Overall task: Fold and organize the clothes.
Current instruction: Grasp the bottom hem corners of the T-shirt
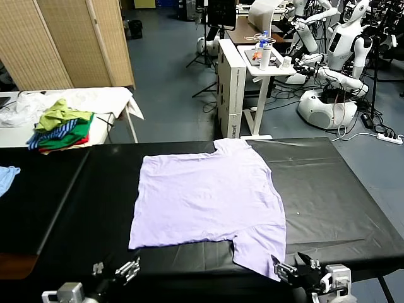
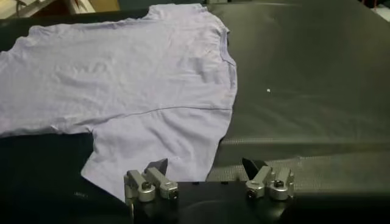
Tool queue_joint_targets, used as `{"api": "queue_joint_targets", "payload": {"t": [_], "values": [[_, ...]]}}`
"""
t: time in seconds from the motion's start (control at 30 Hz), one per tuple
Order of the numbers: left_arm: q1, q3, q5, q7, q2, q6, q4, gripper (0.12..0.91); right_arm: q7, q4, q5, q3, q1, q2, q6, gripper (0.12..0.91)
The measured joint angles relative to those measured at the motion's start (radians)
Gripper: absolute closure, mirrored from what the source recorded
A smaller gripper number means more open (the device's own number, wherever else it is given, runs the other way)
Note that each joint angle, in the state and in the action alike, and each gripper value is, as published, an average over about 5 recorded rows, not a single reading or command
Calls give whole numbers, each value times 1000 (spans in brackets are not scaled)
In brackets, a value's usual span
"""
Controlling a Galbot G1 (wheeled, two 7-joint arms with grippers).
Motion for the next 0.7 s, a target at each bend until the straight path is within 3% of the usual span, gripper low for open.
{"api": "queue_joint_targets", "payload": {"t": [0.27,0.37,0.47,0.7], "values": [[-39,8,-32,-26,-13,-12,35,123,4,-20,-18,-36,6,18,0,134],[-52,7,-32,-28,-12,-17,52,123,4,-27,-21,-43,6,24,0,210],[-61,8,-31,-29,-11,-19,67,143,4,-31,-23,-46,6,28,1,325],[-71,14,-26,-35,-13,-23,89,355,0,-41,-26,-51,7,28,7,726]]}}
